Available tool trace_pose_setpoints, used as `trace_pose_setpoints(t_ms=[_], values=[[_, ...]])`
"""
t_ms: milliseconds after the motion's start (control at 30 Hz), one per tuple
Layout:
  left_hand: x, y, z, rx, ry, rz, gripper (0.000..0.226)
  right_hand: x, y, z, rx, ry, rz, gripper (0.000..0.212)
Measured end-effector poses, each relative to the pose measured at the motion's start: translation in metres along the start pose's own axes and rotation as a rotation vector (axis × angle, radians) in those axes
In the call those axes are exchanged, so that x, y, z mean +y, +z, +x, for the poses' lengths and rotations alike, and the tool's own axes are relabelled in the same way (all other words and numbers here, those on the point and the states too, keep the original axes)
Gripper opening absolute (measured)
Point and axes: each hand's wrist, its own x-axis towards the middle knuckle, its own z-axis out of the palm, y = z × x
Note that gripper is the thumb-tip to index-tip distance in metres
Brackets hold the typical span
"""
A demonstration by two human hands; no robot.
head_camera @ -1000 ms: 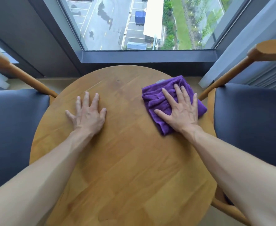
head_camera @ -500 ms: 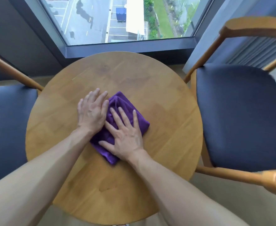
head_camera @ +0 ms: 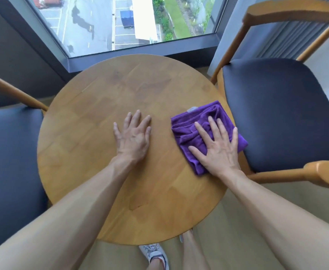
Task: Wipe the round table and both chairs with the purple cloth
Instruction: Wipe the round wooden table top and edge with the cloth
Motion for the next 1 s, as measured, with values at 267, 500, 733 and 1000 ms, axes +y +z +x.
trace_pose_setpoints(t_ms=[267,500,733,1000], values=[[-0.001,0.006,-0.019,0.047,0.004,-0.063,0.043,-0.105,0.012,-0.09,0.012,-0.259,0.116,0.078],[-0.004,0.003,-0.026,0.058,-0.054,-0.079,0.041,-0.121,0.021,-0.125,-0.042,-0.516,0.062,0.072],[0.012,0.019,-0.044,0.071,-0.136,-0.089,0.043,-0.019,0.01,-0.104,0.009,-0.428,-0.031,0.063],[0.023,0.029,-0.072,0.03,-0.135,-0.057,0.047,0.002,0.009,-0.1,0.022,-0.2,0.052,0.066]])
